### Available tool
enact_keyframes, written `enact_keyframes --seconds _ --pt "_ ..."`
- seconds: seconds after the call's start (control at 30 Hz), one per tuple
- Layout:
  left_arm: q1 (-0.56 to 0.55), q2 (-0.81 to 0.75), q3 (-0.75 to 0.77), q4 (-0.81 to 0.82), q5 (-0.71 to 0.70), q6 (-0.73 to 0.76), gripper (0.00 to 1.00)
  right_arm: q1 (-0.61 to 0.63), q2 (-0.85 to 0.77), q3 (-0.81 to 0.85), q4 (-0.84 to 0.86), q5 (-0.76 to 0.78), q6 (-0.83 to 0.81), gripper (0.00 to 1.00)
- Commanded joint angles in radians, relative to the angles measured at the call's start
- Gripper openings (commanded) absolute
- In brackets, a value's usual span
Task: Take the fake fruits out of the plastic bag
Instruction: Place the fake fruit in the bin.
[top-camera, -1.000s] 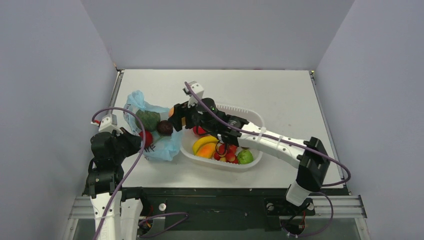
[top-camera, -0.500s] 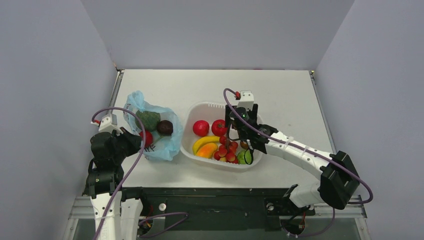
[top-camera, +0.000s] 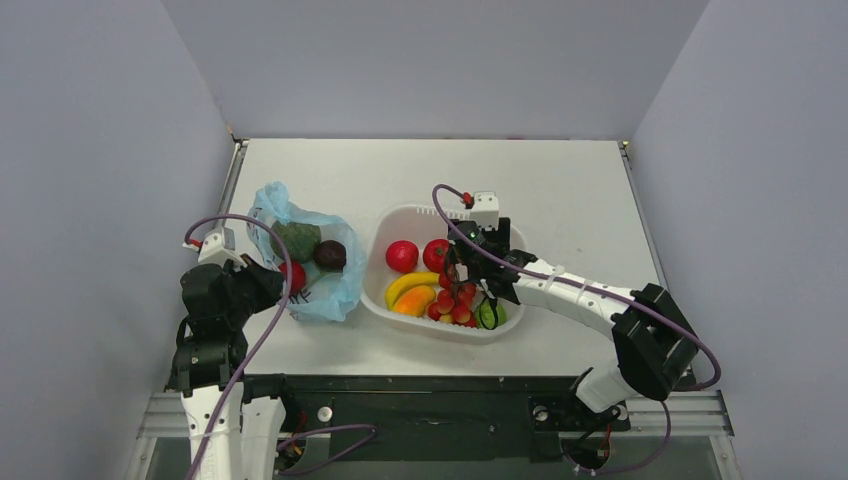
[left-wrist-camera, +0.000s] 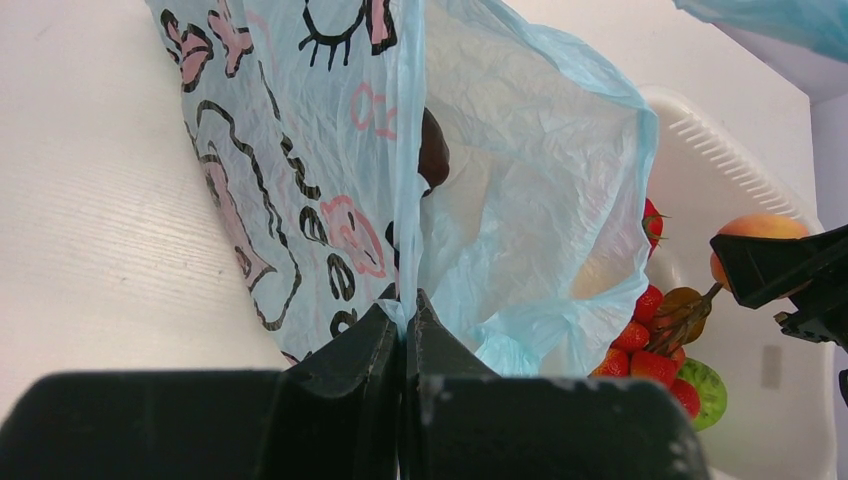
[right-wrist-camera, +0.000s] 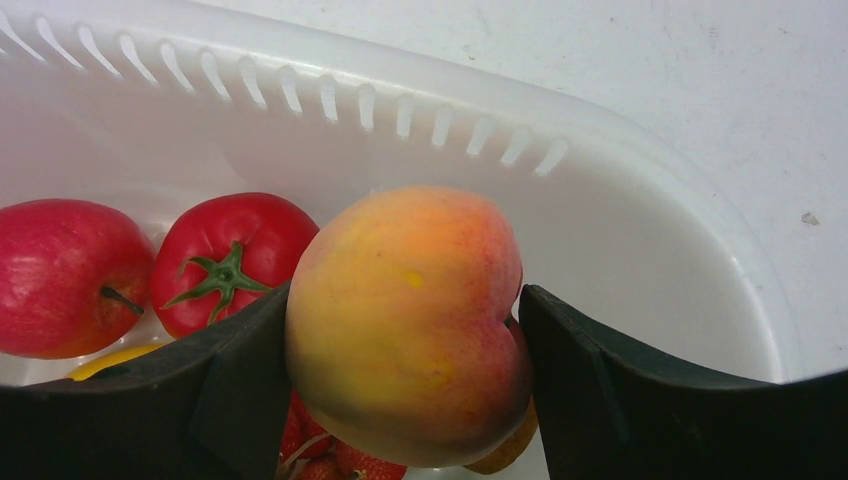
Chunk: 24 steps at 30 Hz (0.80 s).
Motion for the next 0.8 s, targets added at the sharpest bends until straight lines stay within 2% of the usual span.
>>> enact_keyframes --seconds 0.0,0.2,0.5,0.67,0.77 --pt "0.007 -0.001 0.000 0.061 0.023 0.013 0.00 0.000 0.006 0.011 0.066 0.039 0.015 0.67" --pt "0.007 0.001 0.000 0.063 0.025 0.015 0.04 0.001 -0.016 0.012 0.074 0.036 -0.007 0.75" --pt "0.009 -0.002 0.000 0.063 0.030 0.015 0.00 0.008 -0.049 0.015 0.088 0.011 -0.023 0.78" --pt "0.009 -0.004 -0.002 0.064 0.031 0.015 0.00 0.089 -0.072 0.074 0.115 -0.028 -0.054 0.78" --pt "0.011 -0.006 -0.001 0.065 0.032 0.016 0.00 0.163 -0.069 0.124 0.195 -0.066 -0.118 0.76"
